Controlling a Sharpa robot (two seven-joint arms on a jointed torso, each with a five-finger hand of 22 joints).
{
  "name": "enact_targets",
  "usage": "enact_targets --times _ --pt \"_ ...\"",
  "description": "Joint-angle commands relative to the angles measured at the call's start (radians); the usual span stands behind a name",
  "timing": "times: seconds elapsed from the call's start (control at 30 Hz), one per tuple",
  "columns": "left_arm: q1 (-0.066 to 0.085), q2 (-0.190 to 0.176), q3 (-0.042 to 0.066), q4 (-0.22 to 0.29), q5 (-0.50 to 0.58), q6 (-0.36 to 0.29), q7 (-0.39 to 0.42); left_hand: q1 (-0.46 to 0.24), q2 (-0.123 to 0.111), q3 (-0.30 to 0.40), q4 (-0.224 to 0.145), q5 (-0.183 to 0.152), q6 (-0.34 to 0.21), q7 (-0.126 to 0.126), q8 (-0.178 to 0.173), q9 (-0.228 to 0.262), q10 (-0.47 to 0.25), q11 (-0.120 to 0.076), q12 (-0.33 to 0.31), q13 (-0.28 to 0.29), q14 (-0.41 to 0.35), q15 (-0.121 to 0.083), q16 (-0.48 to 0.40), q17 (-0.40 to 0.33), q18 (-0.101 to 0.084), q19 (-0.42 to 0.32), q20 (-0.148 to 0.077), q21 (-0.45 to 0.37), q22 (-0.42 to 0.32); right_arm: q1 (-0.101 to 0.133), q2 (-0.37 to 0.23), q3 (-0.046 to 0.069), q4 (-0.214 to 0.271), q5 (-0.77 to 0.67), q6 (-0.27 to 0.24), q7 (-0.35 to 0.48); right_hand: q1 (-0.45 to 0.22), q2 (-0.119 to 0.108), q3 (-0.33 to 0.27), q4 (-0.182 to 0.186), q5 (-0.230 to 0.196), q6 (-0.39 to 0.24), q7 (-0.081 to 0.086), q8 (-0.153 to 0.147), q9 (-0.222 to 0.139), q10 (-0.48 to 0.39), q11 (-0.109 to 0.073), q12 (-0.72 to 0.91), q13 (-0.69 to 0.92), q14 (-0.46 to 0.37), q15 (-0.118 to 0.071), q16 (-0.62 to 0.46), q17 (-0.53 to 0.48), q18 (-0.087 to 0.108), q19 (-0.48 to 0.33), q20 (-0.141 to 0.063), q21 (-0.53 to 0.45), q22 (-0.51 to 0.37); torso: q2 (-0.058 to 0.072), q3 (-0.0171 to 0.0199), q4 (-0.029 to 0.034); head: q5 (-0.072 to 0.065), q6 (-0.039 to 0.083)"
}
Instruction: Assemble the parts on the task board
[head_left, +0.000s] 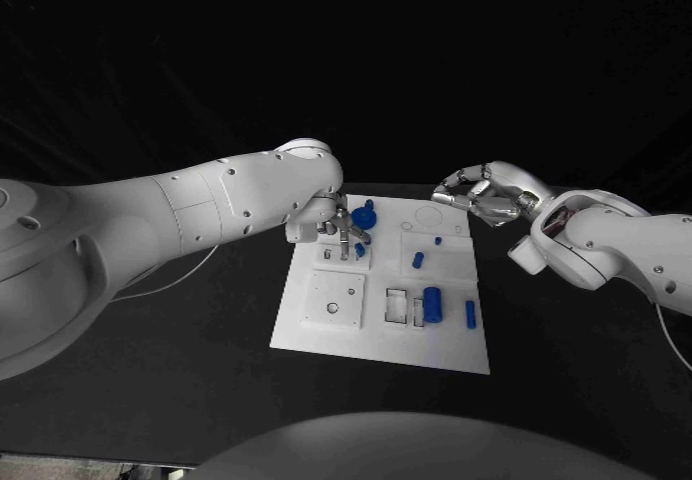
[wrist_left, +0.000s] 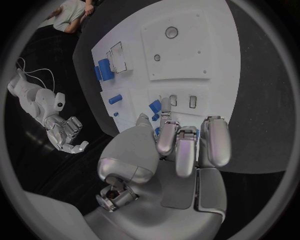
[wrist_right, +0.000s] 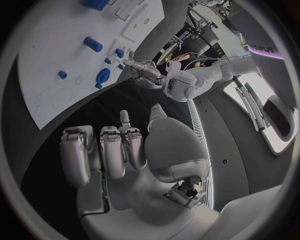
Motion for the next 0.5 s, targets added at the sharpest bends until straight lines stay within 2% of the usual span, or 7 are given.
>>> enact_targets --times 0.03,0.5 --pt "-0.005 0.010 0.001 -0.014 0.020 0.006 -0.050 0.010 -0.008 0.008 -0.001 0.011 -0.005 0.003 -0.009 -0.002 0.184 -0.057 0.139 0.426 0.107 0.009 0.002 0.263 -0.008 -0.010 0.002 -0.004 0.002 -0.001 0.001 0.000 0.000 -0.010 0.022 -0.005 0.011 -0.001 -0.005 -0.001 0.006 0.003 0.000 0.005 0.001 0.103 0.002 0.004 0.263 0.104 -0.004 0.003 0.263 -0.006 0.060 -0.003 -0.006 0.243 0.000 0.0003 0.0006 0.002 0.000" --pt "-0.019 0.031 0.002 -0.047 0.037 -0.012 -0.020 0.019 -0.009 0.016 -0.003 0.019 0.001 0.004 -0.020 -0.001 0.184 -0.056 0.139 0.426 0.107 0.011 0.002 0.263 -0.006 -0.016 0.005 -0.009 -0.005 -0.001 0.001 -0.001 0.000 -0.009 0.031 -0.014 0.012 0.000 -0.005 -0.001 0.007 0.004 0.001 0.006 0.002 0.103 0.002 0.004 0.263 0.104 -0.004 0.003 0.263 -0.005 0.057 -0.003 -0.008 0.242 -0.001 0.0003 -0.0002 0.002 0.000"
